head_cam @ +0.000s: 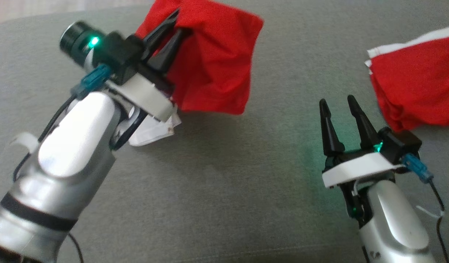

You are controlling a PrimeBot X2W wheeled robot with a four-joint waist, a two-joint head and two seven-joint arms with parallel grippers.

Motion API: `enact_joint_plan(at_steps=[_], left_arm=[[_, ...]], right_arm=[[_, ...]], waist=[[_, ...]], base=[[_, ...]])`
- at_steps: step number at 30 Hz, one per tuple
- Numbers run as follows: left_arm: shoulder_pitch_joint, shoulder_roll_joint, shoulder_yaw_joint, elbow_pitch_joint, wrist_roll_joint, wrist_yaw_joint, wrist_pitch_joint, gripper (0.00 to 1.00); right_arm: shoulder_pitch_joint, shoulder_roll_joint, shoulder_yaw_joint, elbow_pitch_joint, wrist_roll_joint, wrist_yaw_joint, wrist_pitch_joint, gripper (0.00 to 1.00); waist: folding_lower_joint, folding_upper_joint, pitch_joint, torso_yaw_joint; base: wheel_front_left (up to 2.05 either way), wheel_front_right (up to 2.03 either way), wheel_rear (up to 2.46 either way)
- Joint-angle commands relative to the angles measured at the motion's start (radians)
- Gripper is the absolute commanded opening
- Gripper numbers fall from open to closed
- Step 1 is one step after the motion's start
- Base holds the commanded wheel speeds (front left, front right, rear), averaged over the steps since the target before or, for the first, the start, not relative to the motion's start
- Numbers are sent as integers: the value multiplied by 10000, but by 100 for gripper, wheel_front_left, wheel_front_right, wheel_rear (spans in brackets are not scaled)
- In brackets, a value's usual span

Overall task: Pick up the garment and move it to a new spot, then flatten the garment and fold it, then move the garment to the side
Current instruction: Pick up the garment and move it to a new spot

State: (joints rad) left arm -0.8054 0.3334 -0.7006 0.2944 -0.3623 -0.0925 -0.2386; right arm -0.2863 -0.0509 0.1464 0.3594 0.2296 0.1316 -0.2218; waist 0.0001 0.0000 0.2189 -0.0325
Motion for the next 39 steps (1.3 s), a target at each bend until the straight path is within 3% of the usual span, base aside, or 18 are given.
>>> enact_joint_plan(at_steps=[1,5,6,7,12,17,28,32,39], left_arm=[[-672,202,392,-262,54,-42,-5,0],[-1189,-280,3,247,112,-146,42,0],[-1305,-431,-78,437,119,-159,39,36],[-1408,-587,-137,637,118,-168,19,100],[-1633,-1066,-322,1512,118,-206,-109,100],[-1209,-942,-1,1809,12,-86,-211,100],[2122,-292,2624,-298,-407,800,-229,100],[4099,-523,3689,-1260,-378,961,-230,100],[6058,-1419,4582,-1521,-178,779,-230,100]], right_arm=[[-434,7,230,-289,92,-9,-145,100],[-686,7,368,-229,286,-9,-231,100],[-724,7,387,-201,323,-9,-251,100],[-755,7,412,-170,355,-9,-269,100],[-788,7,423,-37,448,-9,-343,100],[-652,7,202,89,275,-9,-376,100],[-1,7,-315,115,-289,-9,-354,100],[464,7,-557,-21,-323,-9,-288,100],[915,7,-555,-222,-349,-9,-107,100]], waist=[[-1,0,183,-257],[-1,0,409,-733],[-1,0,453,-816],[-1,0,494,-900],[-1,0,563,-1095],[-1,0,326,-828],[-1,0,-696,311],[-1,0,-1057,742],[-1,0,-1328,860]], base=[[0,0,0],[0,0,0],[0,0,0],[0,0,0],[0,0,0],[0,0,0],[0,0,0],[0,0,0],[0,0,0]])
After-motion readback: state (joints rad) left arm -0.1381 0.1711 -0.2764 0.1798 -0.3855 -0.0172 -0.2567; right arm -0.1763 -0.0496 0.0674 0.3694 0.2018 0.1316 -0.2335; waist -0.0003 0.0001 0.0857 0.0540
